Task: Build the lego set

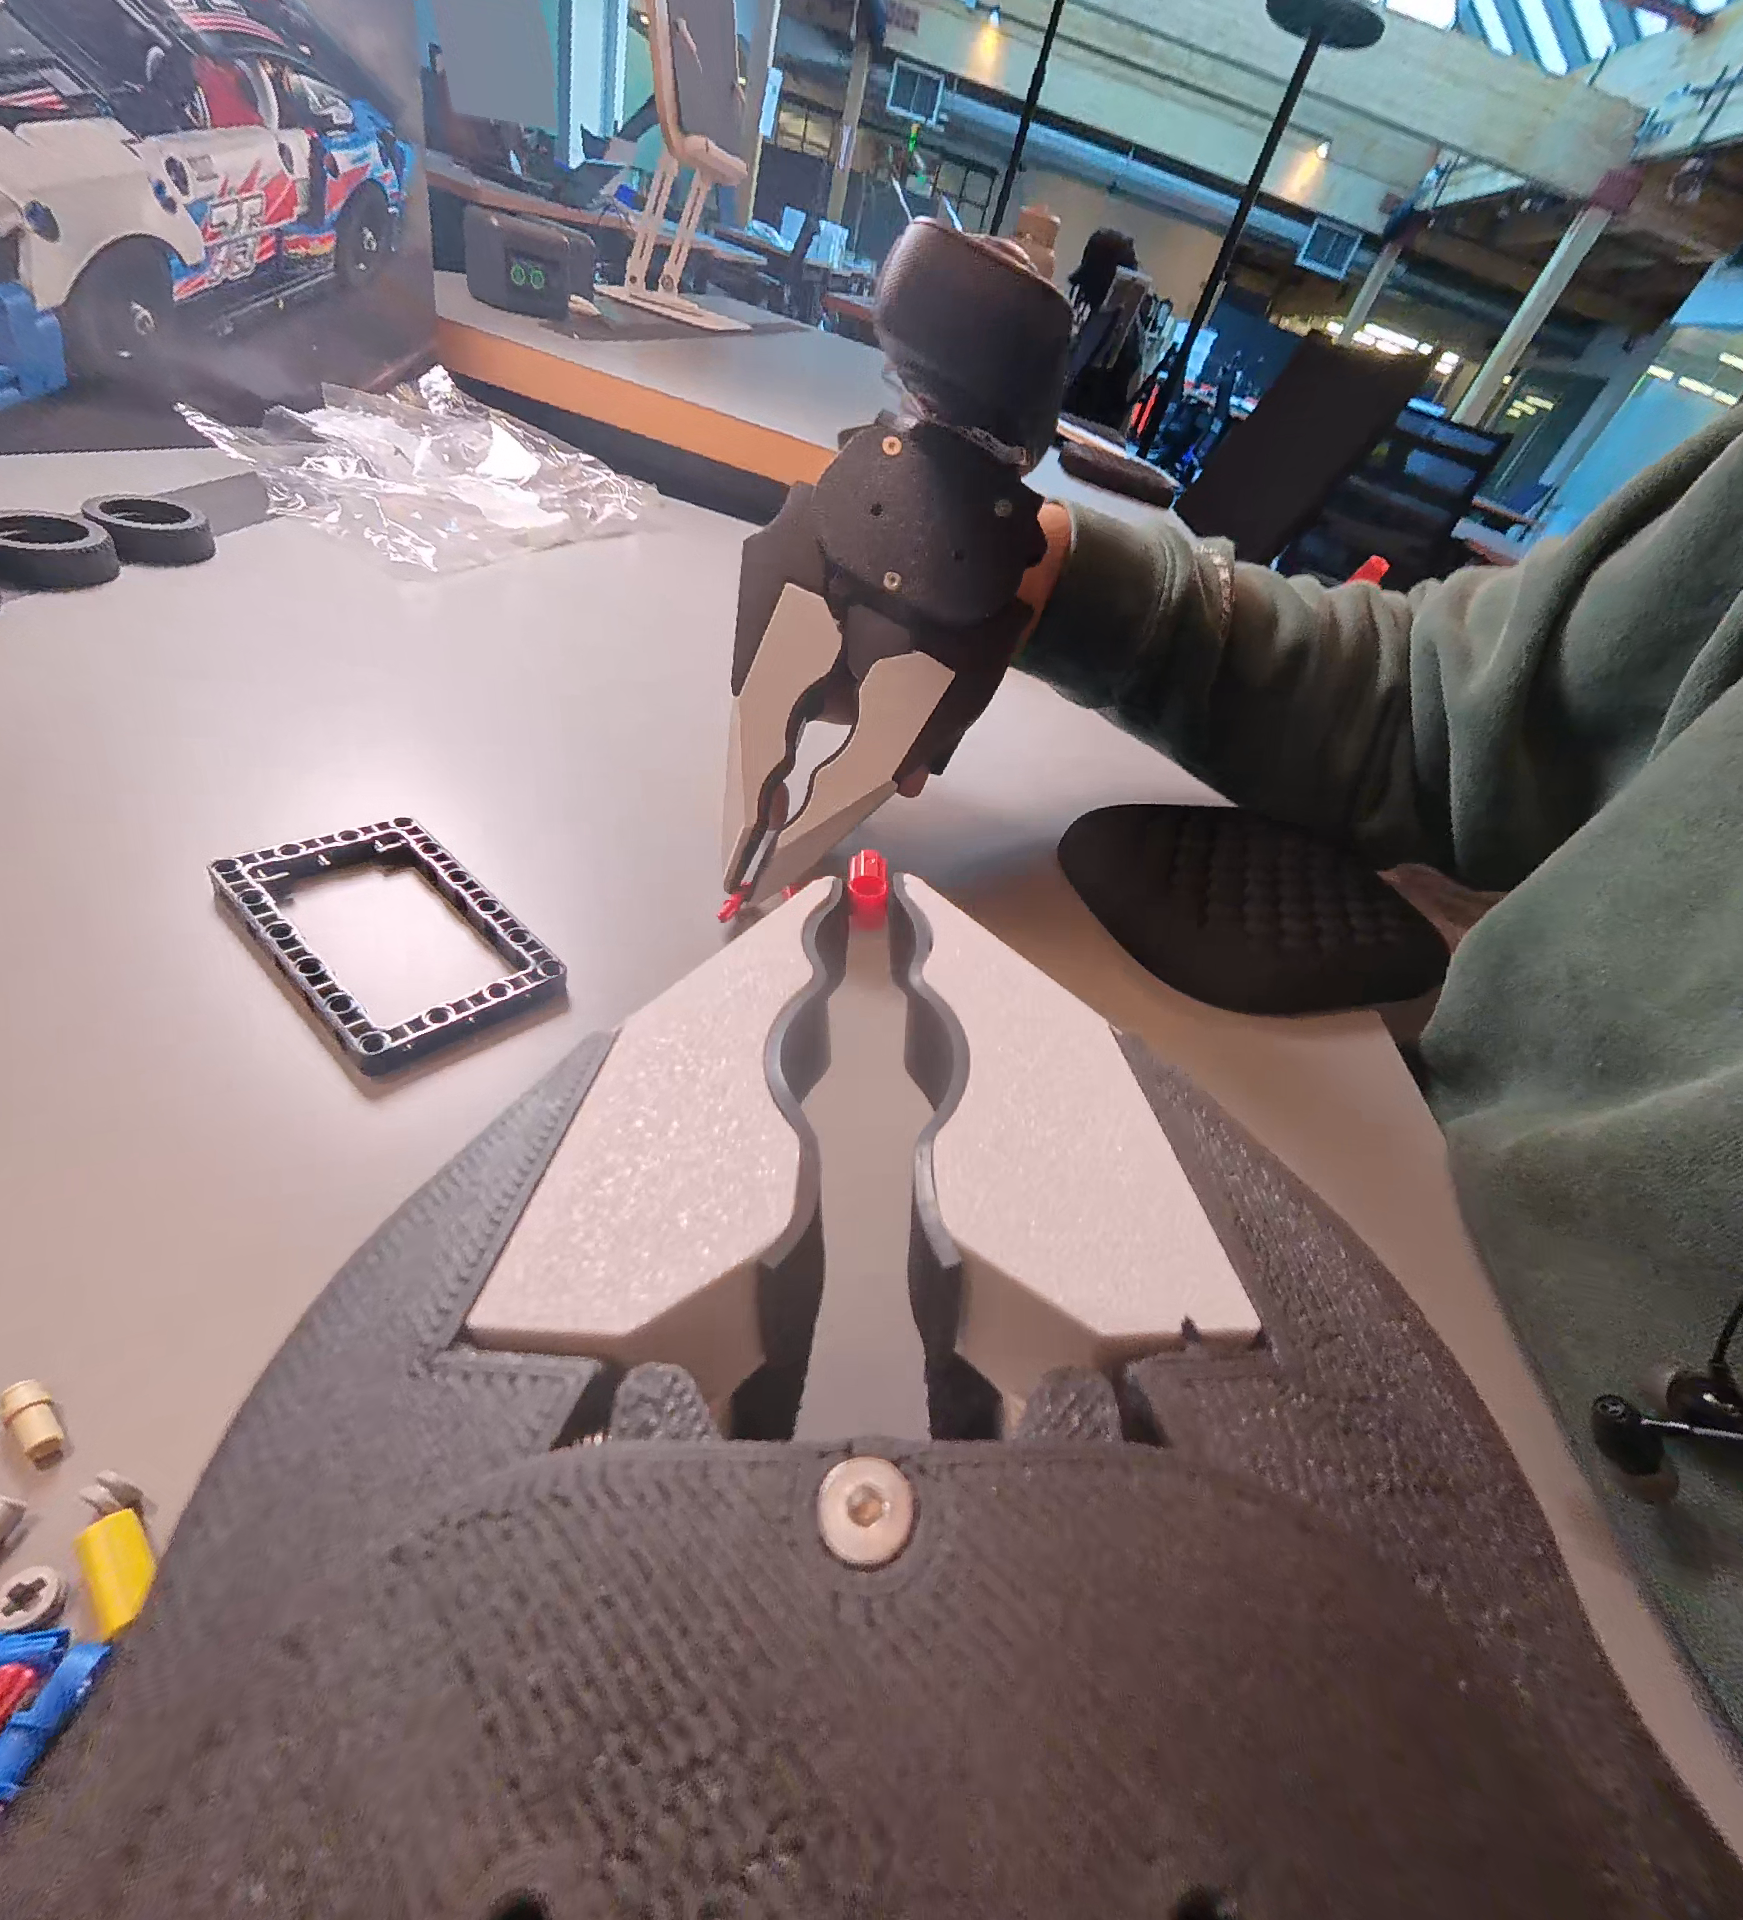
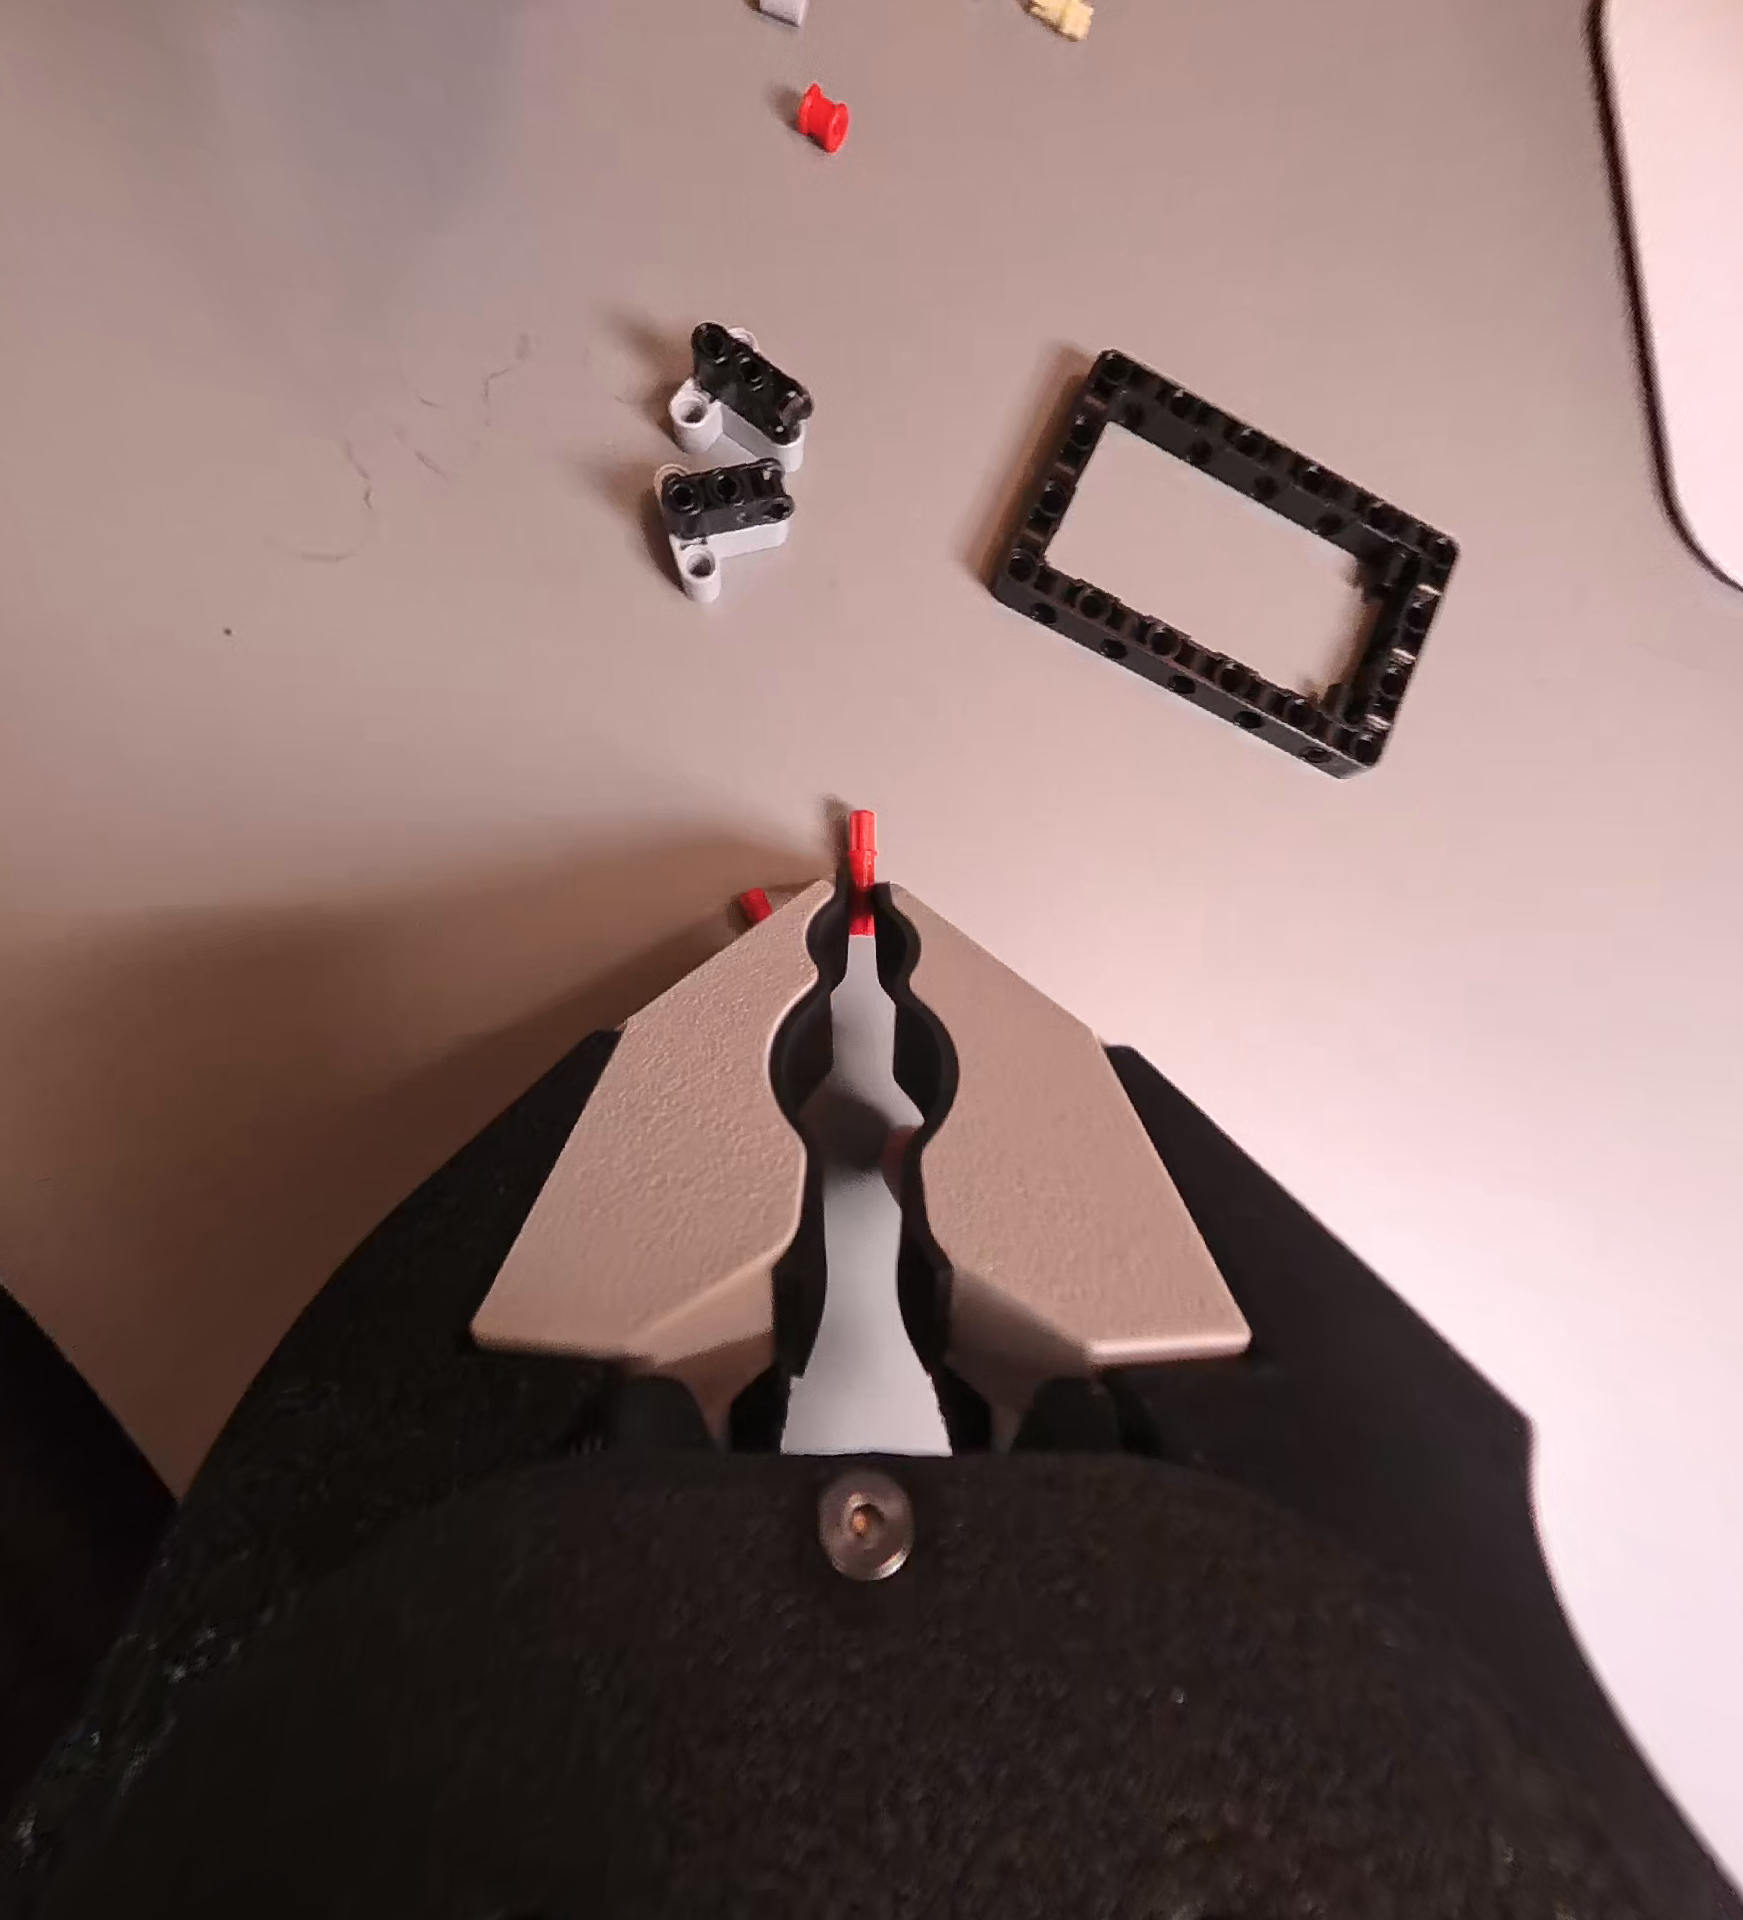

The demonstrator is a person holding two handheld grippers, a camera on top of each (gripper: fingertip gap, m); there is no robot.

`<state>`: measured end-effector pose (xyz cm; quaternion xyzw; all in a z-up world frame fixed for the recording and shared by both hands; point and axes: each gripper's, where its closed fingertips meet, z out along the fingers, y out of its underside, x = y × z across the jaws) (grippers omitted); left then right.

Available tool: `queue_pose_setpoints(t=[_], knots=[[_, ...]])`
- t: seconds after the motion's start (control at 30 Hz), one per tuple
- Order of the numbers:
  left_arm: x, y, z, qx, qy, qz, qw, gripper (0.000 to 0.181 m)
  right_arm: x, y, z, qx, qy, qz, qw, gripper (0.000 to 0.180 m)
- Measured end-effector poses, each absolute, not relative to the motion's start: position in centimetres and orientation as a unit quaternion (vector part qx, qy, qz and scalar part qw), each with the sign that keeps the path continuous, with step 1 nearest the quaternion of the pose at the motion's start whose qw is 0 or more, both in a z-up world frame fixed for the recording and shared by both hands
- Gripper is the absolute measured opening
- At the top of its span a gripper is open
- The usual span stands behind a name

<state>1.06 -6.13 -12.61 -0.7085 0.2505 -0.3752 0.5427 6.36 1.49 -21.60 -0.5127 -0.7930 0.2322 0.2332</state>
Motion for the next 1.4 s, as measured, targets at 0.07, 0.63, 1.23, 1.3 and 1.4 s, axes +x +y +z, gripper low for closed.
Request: queue_pose_setpoints(t=[0.07, 0.63, 1.23, 1.3, 1.4], knots=[[1.0, -6.1, -12.3, -0.704, 0.245, -0.384, 0.545, 0.006, 6.1, 1.4, -20.0, -0.517, -0.773, 0.258, 0.261, 0.002], [1.0, -6.8, -11.8, -0.691, 0.274, -0.375, 0.554, 0.006, 3.4, -4.8, -13.2, -0.457, -0.751, 0.263, 0.399, 0.002], [1.7, -7.9, -11.4, -0.664, 0.282, -0.438, 0.537, 0.006, 2.7, -7.2, -12.3, -0.419, -0.763, 0.282, 0.404, 0.002], [1.7, -8.2, -10.6, -0.644, 0.265, -0.48, 0.533, 0.005, 2.8, -7.4, -11.6, -0.413, -0.762, 0.284, 0.41, 0.001], [1.7, -8.6, -9.7, -0.619, 0.249, -0.525, 0.528, 0.005, 2.9, -7.4, -10.9, -0.409, -0.762, 0.279, 0.418, 0.001]])
